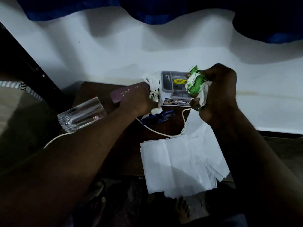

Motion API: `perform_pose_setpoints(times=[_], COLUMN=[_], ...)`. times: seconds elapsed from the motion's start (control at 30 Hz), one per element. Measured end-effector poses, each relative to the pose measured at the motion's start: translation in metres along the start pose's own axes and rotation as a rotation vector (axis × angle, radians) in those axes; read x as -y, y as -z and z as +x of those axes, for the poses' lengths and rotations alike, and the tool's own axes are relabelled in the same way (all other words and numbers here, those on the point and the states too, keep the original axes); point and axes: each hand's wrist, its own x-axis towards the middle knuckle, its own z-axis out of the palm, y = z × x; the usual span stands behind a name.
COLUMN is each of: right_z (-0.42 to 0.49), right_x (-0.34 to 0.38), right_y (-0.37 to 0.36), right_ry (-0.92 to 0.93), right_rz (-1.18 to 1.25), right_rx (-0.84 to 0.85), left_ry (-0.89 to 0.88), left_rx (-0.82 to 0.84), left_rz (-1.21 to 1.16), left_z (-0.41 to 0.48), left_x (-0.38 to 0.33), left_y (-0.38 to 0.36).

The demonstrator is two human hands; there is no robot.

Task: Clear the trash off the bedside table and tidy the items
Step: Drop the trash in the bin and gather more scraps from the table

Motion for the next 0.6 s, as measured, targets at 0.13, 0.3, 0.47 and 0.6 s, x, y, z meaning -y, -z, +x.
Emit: perform_pose_setpoints(times=[0.13,0.3,0.47,0.6], right_z=[-0.001,0.001,0.000,0.001], right_x=[0.004,0.004,0.004,0.005], right_y=[0.000,0.006,0.008,0.006], right_ry=[-0.032,-0.085,-0.101,0.002], right_rz=[-0.045,0.022,0.130,0.070], right_rx=[0.096,0.050,0.101,0.156], left_ry=[0.023,0.019,0.031,0.095], left_rx=[-0.025,-0.147,-0.105,-0.059], left_rz=[0.087,0.021,-0.054,-0.464], left_z=[0.000,0.000,-0.001,-0.010], left_x=[-0.004,-0.009,-0.017,-0.014], left_y=[-0.013,0.001,0.035,0.070])
